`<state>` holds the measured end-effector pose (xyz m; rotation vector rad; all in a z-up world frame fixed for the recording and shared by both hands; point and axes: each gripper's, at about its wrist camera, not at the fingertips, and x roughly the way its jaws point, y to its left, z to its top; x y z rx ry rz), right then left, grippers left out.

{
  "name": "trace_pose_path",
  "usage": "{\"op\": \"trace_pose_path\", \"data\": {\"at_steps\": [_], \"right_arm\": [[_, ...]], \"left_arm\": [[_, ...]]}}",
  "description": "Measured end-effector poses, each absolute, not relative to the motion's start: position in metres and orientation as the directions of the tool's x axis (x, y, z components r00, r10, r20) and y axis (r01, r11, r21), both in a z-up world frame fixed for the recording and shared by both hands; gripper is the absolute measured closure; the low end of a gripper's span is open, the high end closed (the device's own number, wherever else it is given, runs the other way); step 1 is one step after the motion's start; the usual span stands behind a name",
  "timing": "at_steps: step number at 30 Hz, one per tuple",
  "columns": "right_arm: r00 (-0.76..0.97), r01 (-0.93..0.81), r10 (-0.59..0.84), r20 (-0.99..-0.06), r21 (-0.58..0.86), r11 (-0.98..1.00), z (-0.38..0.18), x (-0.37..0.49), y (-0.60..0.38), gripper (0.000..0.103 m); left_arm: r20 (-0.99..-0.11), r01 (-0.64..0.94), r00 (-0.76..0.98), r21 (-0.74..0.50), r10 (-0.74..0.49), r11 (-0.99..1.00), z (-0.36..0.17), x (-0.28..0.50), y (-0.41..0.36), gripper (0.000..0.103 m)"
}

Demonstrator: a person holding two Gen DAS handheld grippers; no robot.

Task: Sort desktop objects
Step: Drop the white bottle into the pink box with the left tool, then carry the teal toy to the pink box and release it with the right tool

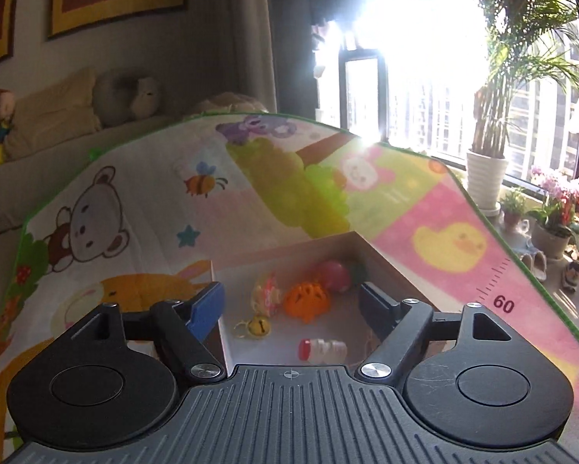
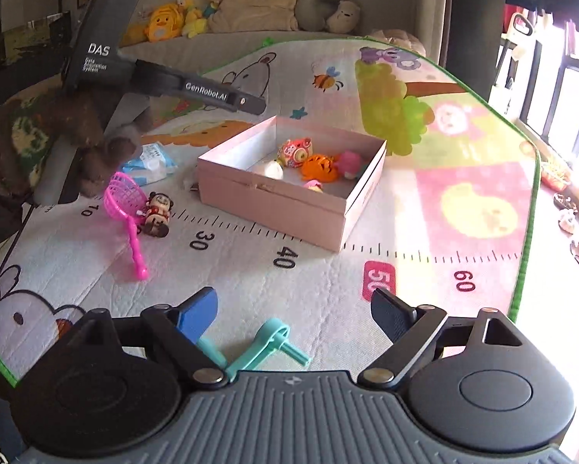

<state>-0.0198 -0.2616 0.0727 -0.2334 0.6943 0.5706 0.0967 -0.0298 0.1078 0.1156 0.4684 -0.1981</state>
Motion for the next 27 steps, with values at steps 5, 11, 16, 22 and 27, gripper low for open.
{"op": "trace_pose_path", "data": {"at_steps": [5,11,16,22,27], "right_arm": [[0.602,-0.625,0.411,-0.685,-0.083,0.776,0.048,-0.036,-0.248,0.006],[0.575,-0.664,0.415,-0.705,-0.107,0.740,0.027,-0.026,-0.227,0.005],[0.546,-0.667,0.421,-0.724,-0.072,0.742,0.014,-0.008,-0.219,0.008],[0.510,-0.656,0.417,-0.752,-0.027,0.754,0.018,-0.001,-0.220,0.032],[0.540,-0.645,0.440,-0.717,-0.017,0.764,0.051,-0.004,-0.220,0.036]], "left_arm": [[-0.540,0.231,0.824,0.042,-0.172,0.972,0.083,0.045,-0.021,0.008],[-0.610,0.258,0.762,-0.019,-0.216,0.966,0.051,-0.006,-0.021,0.006],[-0.653,0.258,0.721,-0.059,-0.233,0.964,0.038,-0.017,-0.021,0.004],[-0.653,0.282,0.712,-0.071,-0.258,0.957,0.038,-0.031,-0.026,0.004],[-0.639,0.264,0.728,-0.072,-0.247,0.962,0.041,-0.035,-0.018,0.003]]}}
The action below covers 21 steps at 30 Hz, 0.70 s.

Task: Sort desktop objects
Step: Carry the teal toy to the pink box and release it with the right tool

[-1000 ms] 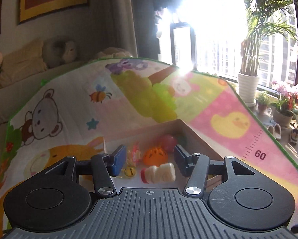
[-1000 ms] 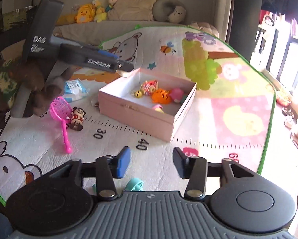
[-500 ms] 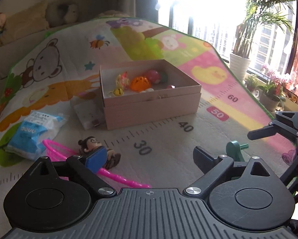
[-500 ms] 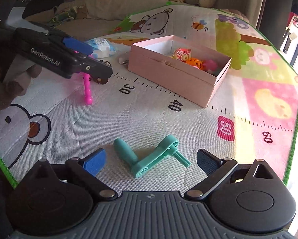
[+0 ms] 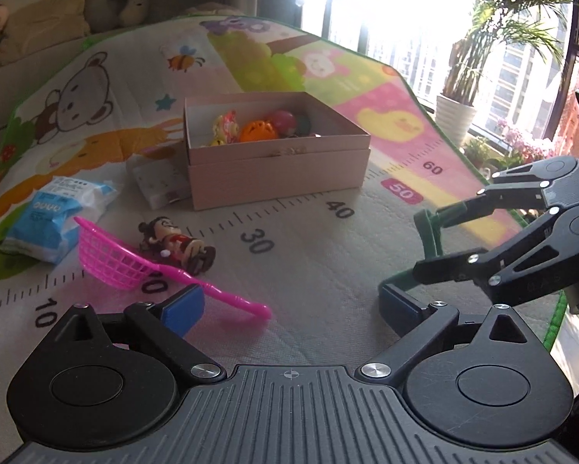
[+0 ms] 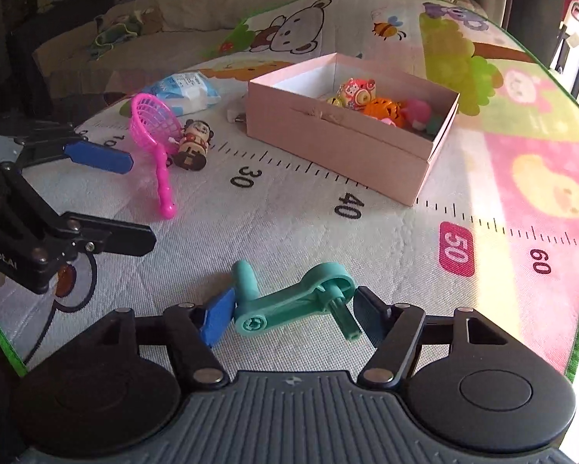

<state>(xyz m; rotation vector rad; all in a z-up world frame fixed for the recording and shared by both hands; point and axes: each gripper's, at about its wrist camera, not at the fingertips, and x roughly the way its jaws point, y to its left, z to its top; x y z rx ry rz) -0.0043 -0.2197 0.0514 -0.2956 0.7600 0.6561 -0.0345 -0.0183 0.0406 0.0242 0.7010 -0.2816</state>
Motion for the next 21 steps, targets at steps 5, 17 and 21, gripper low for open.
{"op": "trace_pose_path", "data": {"at_steps": [5,17,21], "right_arm": [[0.635,-0.586,0.448,-0.629,-0.015,0.810,0.118,0.024,-0.222,0.084],[0.565,-0.627,0.445,-0.695,-0.012,0.779,0.075,0.041,-0.194,0.041],[0.540,-0.582,0.420,-0.729,0.037,0.812,0.043,0.046,-0.173,0.028]], "left_arm": [[-0.627,0.226,0.741,-0.103,-0.240,0.969,0.043,-0.033,-0.003,0.003],[-0.683,0.190,0.691,-0.143,-0.236,0.971,0.025,-0.026,0.001,0.002],[-0.689,0.208,0.680,-0.146,-0.250,0.967,0.022,-0.028,-0.005,0.002]]}}
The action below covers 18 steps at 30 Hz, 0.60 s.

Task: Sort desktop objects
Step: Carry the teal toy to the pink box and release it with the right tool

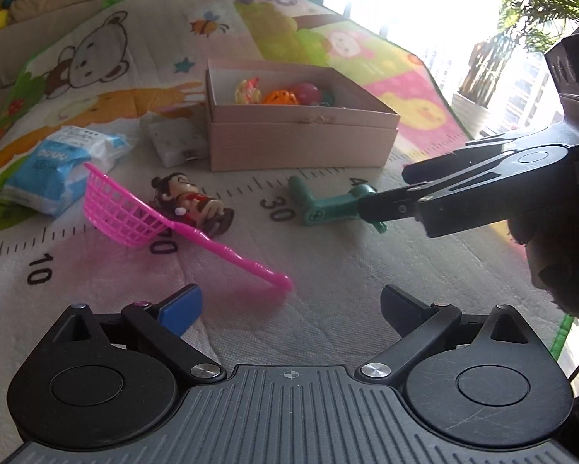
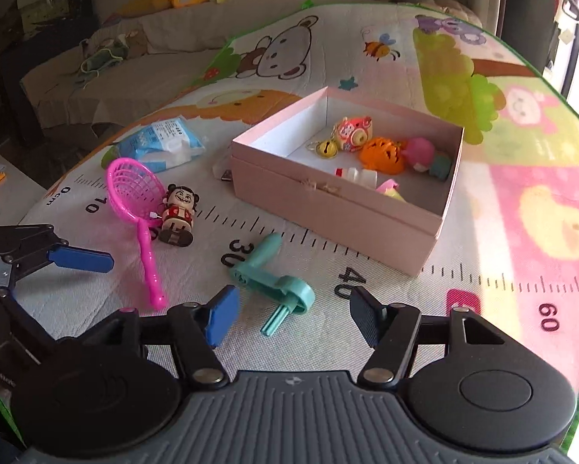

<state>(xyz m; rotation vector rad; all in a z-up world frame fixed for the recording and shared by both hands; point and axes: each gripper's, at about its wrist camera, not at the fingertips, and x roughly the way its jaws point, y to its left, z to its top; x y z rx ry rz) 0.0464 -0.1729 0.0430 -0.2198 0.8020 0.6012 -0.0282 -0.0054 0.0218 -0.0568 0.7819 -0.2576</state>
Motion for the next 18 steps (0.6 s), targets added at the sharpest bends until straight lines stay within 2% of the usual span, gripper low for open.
{"op": "trace_pose_path", "data": {"at_steps": [1,2,7,11,12,14,16,17,18], "right_arm": [[0.549,-0.569,0.420,-0.722,0.045,0.821,0.039,0.048,-0.168,0.021],[0.558,-0.563,0.426,-0.712,0.052,0.825,0.034,0.049,-0.162,0.019],[0.542,-0.597,0.418,-0.729,0.017,0.802,0.017,0.057,-0.135,0.019],[0.537,-0.538,0.380,-0.753,0.041,0.842,0.008,0.071,-0.129,0.019],[0.551,-0.531,0.373,-0.746,0.031,0.847,0.008,0.069,-0.128,0.021],[0.573,-0.536,0.367,-0.733,0.003,0.844,0.009,0.062,-0.128,0.037],[0.561,-0.548,0.381,-0.735,0.016,0.836,0.011,0.058,-0.130,0.038],[0.557,-0.557,0.388,-0.735,0.016,0.830,0.012,0.055,-0.132,0.048],[0.552,-0.570,0.391,-0.737,0.008,0.821,0.014,0.052,-0.133,0.062]], "left_arm": [[-0.690,0.210,0.678,-0.148,-0.253,0.967,0.021,-0.030,-0.006,0.002],[-0.692,0.209,0.676,-0.150,-0.253,0.966,0.020,-0.031,-0.006,0.001],[-0.688,0.195,0.682,-0.155,-0.247,0.969,0.021,-0.037,0.001,0.001],[-0.686,0.172,0.685,-0.179,-0.248,0.969,0.019,-0.039,0.006,0.000],[-0.686,0.169,0.684,-0.183,-0.249,0.969,0.018,-0.039,0.006,0.000],[-0.685,0.170,0.683,-0.187,-0.253,0.968,0.018,-0.041,0.008,0.000],[-0.687,0.170,0.682,-0.186,-0.252,0.968,0.017,-0.041,0.008,0.000],[-0.687,0.170,0.682,-0.186,-0.252,0.968,0.017,-0.041,0.008,0.000],[-0.686,0.170,0.682,-0.187,-0.252,0.968,0.017,-0.042,0.009,0.000]]}}
